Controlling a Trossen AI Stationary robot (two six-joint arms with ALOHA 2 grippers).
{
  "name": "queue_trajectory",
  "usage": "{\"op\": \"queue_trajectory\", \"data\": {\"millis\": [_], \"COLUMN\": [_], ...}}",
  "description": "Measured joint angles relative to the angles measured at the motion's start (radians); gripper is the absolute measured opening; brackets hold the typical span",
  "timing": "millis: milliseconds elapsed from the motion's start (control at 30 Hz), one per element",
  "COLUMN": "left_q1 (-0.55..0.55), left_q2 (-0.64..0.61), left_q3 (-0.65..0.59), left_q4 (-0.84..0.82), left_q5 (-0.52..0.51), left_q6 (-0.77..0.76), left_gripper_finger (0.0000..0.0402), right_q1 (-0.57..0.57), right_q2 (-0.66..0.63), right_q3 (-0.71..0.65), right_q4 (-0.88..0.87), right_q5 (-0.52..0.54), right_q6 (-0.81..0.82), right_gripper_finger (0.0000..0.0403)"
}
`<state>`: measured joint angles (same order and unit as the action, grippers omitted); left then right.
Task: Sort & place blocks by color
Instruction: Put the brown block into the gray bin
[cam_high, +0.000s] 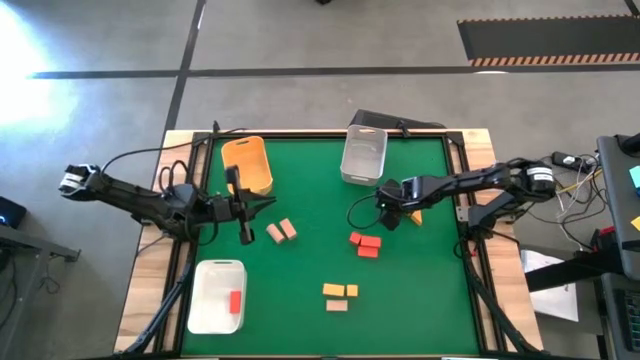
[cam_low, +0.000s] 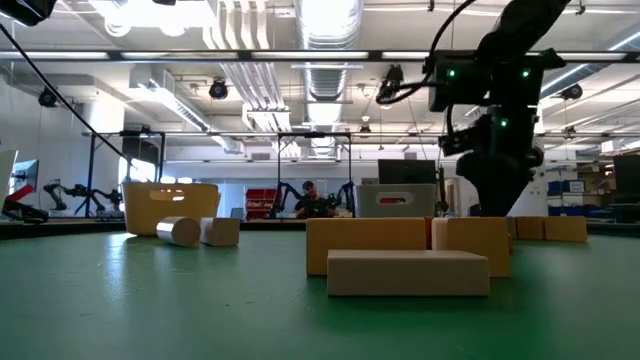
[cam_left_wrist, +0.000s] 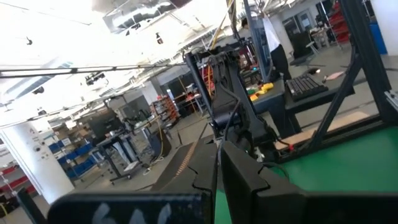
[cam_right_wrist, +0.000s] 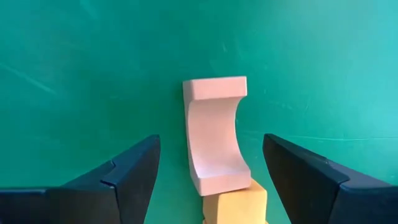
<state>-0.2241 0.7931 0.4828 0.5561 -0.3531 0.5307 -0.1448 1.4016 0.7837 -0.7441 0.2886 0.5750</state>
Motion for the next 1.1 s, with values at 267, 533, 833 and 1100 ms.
{"op": "queue_trajectory", "data": {"millis": [267, 533, 833, 1100], "left_q1": [0.002, 0.002, 0.001, 0.001], "left_q2": [0.009, 0.009, 0.009, 0.01], "left_q3": [0.0, 0.0, 0.0, 0.0], "left_q4": [0.002, 0.002, 0.004, 0.005], "left_q5": [0.0, 0.0, 0.0, 0.0], "left_q6": [0.007, 0.006, 0.004, 0.004], "left_gripper_finger": [0.0005, 0.0005, 0.0005, 0.0005], "right_q1": [0.001, 0.001, 0.0, 0.002], "right_q2": [0.09, 0.096, 0.094, 0.048], "right_q3": [0.002, 0.002, 0.004, 0.031], "right_q4": [0.019, 0.041, 0.06, 0.048], "right_q5": [0.006, -0.008, 0.011, -0.013], "right_q6": [-0.001, 0.022, 0.055, 0.056], "right_gripper_finger": [0.027, 0.0181, 0.0118, 0.0118]}}
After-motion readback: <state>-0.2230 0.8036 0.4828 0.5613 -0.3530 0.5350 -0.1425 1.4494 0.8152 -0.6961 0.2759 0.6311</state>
